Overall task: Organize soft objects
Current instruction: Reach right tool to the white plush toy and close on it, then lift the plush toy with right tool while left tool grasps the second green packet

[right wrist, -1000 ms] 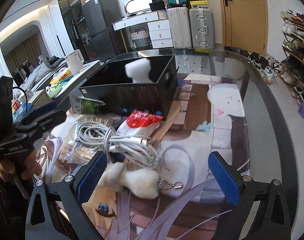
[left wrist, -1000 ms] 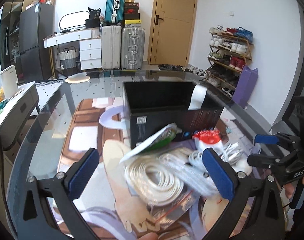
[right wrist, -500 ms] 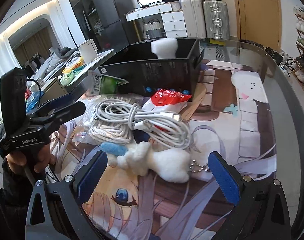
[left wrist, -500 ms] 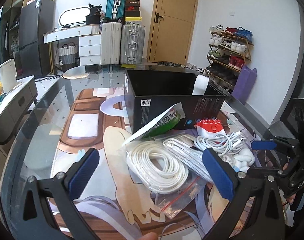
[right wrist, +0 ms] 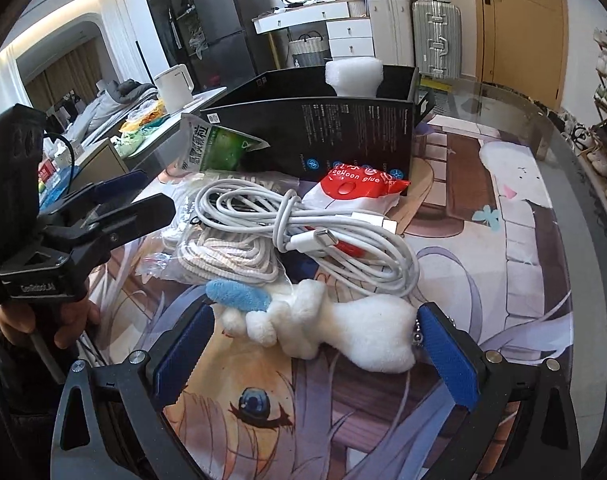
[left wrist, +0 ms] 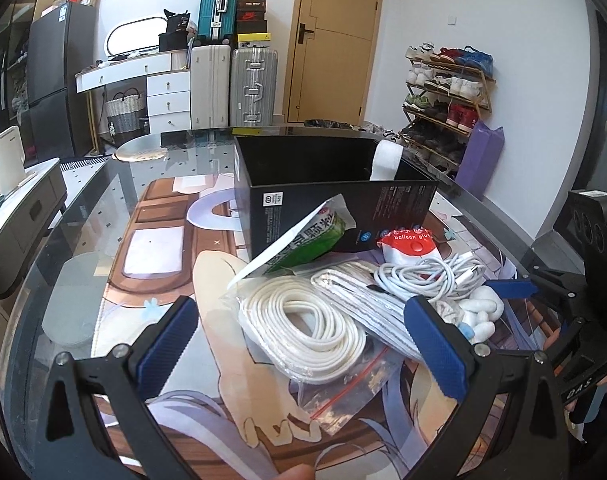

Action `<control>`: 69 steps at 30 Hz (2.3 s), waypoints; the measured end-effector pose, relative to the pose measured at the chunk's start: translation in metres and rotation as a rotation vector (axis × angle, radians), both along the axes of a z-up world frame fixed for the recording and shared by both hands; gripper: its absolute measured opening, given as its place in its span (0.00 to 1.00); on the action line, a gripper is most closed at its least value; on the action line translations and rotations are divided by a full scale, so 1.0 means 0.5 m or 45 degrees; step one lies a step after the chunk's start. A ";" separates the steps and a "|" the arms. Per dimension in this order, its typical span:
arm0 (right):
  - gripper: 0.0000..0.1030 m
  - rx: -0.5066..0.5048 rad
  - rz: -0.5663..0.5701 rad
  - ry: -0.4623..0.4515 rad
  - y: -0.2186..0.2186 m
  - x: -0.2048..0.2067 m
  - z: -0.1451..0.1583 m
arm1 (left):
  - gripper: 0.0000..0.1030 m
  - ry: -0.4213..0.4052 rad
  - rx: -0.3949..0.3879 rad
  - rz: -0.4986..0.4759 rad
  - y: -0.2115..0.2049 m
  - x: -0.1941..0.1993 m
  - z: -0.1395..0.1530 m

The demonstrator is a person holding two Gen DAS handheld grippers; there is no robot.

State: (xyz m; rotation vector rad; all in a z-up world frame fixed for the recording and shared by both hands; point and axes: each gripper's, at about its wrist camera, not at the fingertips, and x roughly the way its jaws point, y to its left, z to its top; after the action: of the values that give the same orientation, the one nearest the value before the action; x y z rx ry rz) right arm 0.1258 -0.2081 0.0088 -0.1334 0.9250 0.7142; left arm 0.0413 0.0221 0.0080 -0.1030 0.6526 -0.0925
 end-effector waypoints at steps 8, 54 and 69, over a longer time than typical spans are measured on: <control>0.99 -0.021 0.006 -0.001 -0.038 0.014 -0.003 | 1.00 0.012 -0.007 -0.001 0.002 0.005 -0.001; 0.84 0.079 -0.039 -0.201 -0.097 0.009 0.048 | 1.00 0.042 -0.003 -0.014 0.003 0.015 -0.011; 0.85 0.110 -0.038 -0.200 -0.095 -0.001 0.050 | 1.00 0.178 -0.318 0.109 0.056 0.078 -0.011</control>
State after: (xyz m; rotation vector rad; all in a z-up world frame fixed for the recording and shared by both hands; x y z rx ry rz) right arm 0.1251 -0.2557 0.0337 -0.0974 0.7436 0.7049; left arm 0.0803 0.0502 0.0023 -0.3802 0.7735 -0.0843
